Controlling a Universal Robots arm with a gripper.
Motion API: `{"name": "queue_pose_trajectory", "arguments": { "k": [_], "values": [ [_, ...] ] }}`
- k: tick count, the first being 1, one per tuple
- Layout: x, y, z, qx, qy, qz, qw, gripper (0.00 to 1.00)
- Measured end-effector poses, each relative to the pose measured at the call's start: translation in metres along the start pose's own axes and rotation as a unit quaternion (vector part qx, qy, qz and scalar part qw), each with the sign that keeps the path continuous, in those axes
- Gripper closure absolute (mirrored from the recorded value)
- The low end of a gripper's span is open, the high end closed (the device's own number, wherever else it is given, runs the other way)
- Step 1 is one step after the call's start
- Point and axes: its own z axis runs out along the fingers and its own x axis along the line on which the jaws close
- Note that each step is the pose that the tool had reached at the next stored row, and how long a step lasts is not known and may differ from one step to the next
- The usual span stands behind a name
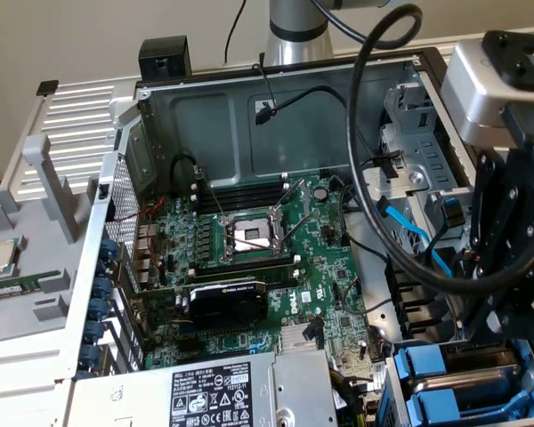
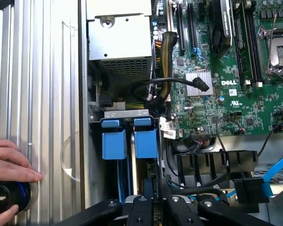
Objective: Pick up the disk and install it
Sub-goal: 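Insert the first disk wire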
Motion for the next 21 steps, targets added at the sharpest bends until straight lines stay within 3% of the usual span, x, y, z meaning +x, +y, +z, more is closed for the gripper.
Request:
{"name": "queue_pose_trajectory", "arguments": {
  "k": [13,21],
  "values": [
    [-0.0001,-0.0004,0.0033,0.0009,-0.0009,-0.001,1.0000,0.83],
    [-0.0001,-0.0040,0.0028,0.0010,-0.0010,-0.024,0.9997,0.83]
  ]
}}
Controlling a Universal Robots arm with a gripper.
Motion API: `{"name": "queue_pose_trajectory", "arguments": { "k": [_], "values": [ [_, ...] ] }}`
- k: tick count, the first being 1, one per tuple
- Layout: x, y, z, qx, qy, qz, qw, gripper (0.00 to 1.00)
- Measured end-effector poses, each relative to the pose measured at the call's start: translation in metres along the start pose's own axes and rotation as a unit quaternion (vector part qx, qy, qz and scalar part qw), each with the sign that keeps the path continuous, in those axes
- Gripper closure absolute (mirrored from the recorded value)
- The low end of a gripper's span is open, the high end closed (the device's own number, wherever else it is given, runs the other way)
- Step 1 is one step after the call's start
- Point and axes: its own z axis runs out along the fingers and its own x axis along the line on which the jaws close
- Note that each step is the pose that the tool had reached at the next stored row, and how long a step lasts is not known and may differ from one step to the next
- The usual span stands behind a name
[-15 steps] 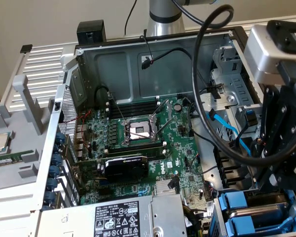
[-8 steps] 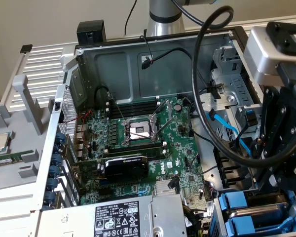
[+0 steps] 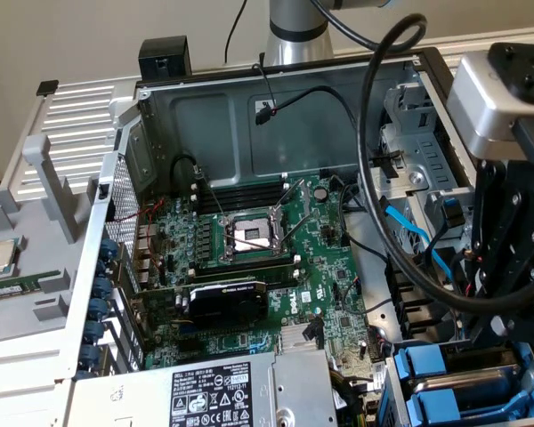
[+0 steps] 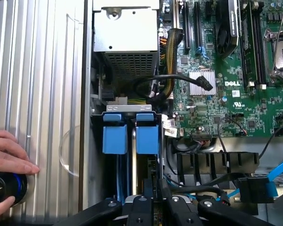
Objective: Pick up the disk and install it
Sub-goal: 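Insert the first disk wire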
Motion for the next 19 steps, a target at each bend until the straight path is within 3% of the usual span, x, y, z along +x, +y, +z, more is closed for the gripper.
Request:
{"name": "queue_pose_trajectory", "arguments": {
  "k": [6,15,19],
  "values": [
    [0.0000,-0.0002,0.0009,0.0000,0.0005,-0.004,1.0000,0.83],
    [0.0001,-0.0001,0.0024,0.0003,0.0046,-0.034,0.9994,0.83],
    [0.0000,-0.0002,0.0027,0.0003,0.0052,-0.038,0.9993,0.83]
  ]
}}
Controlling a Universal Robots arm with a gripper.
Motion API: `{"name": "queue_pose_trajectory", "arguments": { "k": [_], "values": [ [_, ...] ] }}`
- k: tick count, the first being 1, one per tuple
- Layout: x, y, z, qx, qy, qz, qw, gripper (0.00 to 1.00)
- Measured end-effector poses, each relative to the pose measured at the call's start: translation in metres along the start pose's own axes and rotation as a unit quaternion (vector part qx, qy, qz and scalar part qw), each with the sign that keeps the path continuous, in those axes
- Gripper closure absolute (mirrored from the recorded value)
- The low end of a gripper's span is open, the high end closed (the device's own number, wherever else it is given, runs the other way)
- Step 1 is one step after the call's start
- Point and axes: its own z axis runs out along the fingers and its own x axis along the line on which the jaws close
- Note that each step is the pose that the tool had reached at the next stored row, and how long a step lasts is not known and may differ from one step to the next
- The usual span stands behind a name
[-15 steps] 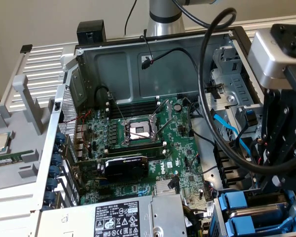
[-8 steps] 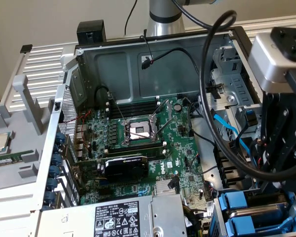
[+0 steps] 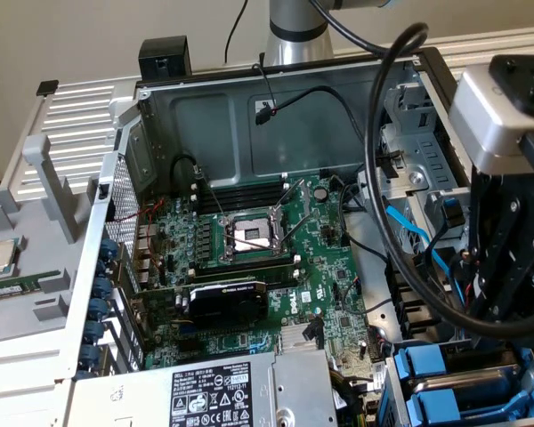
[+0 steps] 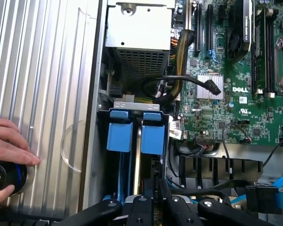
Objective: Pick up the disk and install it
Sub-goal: 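Insert the first disk wire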
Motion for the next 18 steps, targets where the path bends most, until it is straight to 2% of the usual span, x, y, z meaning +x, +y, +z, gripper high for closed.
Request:
{"name": "queue_pose_trajectory", "arguments": {
  "k": [18],
  "values": [
    [-0.0005,0.0001,0.0032,0.0008,0.0000,0.003,1.0000,0.83]
  ]
}}
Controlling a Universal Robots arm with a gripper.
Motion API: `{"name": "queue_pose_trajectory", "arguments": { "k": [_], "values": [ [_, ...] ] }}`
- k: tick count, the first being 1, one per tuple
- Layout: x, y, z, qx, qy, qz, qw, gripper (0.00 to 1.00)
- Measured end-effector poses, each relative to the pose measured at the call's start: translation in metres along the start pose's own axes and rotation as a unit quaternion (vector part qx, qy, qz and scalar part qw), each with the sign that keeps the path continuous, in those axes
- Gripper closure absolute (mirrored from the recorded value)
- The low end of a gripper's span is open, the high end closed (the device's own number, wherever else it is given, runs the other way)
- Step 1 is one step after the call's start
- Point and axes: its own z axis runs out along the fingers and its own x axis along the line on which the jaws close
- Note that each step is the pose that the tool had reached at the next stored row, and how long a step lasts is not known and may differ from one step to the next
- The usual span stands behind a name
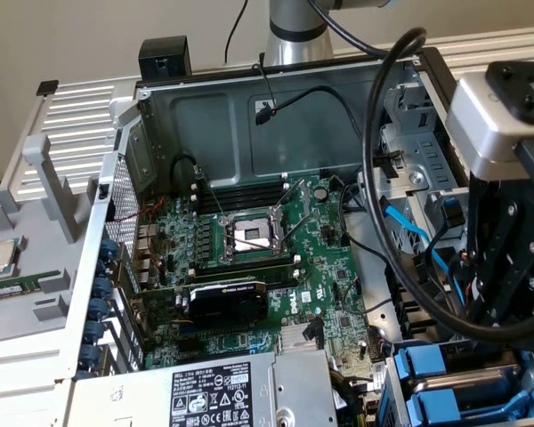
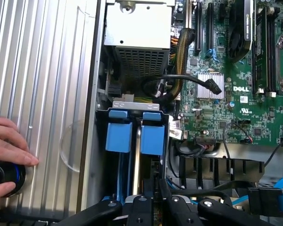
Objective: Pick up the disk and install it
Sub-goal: 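Insert the first disk wire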
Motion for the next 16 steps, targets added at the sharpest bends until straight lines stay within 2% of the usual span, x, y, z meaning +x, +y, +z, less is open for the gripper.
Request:
{"name": "queue_pose_trajectory", "arguments": {
  "k": [9,16],
  "values": [
    [-0.0002,0.0001,0.0020,0.0009,-0.0027,0.020,0.9998,0.83],
    [-0.0003,0.0012,0.0036,0.0009,-0.0036,0.026,0.9997,0.83]
  ]
}}
